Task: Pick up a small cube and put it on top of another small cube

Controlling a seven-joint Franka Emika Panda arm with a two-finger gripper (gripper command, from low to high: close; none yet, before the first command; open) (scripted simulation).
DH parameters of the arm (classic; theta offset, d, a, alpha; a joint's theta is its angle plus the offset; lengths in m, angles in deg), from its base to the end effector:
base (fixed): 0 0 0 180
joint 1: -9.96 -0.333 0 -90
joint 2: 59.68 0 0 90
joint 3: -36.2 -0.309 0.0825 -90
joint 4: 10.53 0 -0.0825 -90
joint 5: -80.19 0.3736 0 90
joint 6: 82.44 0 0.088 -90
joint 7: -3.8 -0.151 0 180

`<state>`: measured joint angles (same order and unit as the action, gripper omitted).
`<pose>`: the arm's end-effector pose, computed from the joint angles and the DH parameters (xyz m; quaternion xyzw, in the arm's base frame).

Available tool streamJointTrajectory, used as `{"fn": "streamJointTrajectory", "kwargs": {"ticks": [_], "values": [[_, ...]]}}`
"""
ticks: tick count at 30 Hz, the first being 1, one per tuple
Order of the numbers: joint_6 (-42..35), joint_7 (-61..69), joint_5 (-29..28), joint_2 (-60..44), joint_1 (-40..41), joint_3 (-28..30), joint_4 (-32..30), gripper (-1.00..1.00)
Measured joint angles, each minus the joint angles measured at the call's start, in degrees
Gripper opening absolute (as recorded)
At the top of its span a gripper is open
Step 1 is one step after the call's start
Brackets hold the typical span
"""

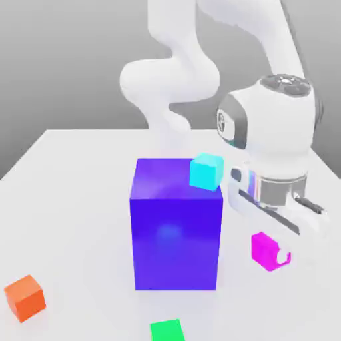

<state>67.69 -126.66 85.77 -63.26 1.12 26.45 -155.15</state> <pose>0.4373 0.1481 0.2147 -0.5245 0.8507 0.0246 0.0245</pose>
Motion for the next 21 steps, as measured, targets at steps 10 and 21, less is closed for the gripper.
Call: {"fn": "streamJointTrajectory", "kwargs": {"ticks": [10,21], "values": [[-4.9,-18.8,-1.6,-4.4,6.4,6.3,8.3,-1.0],[4.2,-28.4,-4.5,-16.7,7.8,11.1,10.7,1.0]]}}
